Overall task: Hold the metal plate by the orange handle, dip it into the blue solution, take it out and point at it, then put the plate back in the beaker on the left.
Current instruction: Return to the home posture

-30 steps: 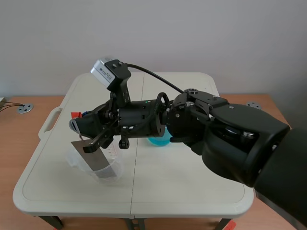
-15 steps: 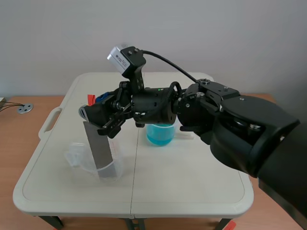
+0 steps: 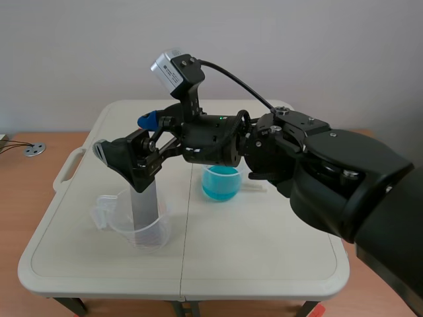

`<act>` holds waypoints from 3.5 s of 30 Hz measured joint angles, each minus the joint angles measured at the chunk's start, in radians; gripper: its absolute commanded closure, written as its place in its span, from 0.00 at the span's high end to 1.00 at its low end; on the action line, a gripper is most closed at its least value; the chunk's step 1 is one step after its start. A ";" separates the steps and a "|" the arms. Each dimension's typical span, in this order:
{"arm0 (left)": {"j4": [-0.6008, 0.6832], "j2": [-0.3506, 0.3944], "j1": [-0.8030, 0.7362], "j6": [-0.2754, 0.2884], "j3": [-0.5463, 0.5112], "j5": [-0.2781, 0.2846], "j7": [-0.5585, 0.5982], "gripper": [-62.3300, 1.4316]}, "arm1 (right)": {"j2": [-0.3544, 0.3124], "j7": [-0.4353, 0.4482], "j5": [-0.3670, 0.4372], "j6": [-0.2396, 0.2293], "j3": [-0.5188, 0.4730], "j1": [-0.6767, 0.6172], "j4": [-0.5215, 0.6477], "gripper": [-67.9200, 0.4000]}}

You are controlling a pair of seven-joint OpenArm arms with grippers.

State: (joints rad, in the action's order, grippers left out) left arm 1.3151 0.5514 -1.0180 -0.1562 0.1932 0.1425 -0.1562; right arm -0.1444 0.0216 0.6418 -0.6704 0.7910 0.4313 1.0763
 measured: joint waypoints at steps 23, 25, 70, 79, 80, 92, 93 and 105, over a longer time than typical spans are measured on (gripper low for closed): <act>-0.001 0.000 0.056 -0.008 0.000 -0.005 0.057 1.00 | -0.185 0.093 -0.137 0.090 -0.050 0.036 0.081 0.98; -0.001 0.000 0.075 -0.008 0.000 -0.004 0.100 1.00 | -0.218 0.092 -0.137 0.108 -0.060 0.032 0.088 0.98; 0.480 0.169 0.249 0.069 -0.032 0.007 0.644 1.00 | -0.407 0.121 -0.269 0.205 -0.557 -0.697 0.606 0.98; 0.480 0.169 0.250 0.082 -0.032 0.007 0.643 1.00 | -0.407 0.162 -0.270 0.207 -0.589 -0.794 0.647 0.98; 0.480 0.169 0.250 0.081 -0.032 0.007 0.643 1.00 | -0.407 0.162 -0.282 0.207 -0.589 -0.803 0.651 0.98; 0.480 0.169 0.250 0.081 -0.032 0.007 0.639 1.00 | -0.407 0.207 -0.295 0.246 -0.589 -0.848 0.658 0.98; 0.480 0.169 0.250 0.081 -0.032 0.007 0.639 1.00 | -0.407 0.210 -0.303 0.250 -0.589 -0.851 0.660 0.98; 0.480 0.169 0.250 0.081 -0.032 0.007 0.639 1.00 | -0.407 0.221 -0.338 0.290 -0.589 -0.930 0.730 0.98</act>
State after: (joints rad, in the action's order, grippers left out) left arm 1.7954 0.7204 -0.7677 -0.0750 0.1612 0.1497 0.4828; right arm -0.5514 0.2428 0.3035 -0.3805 0.2016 -0.4988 1.8061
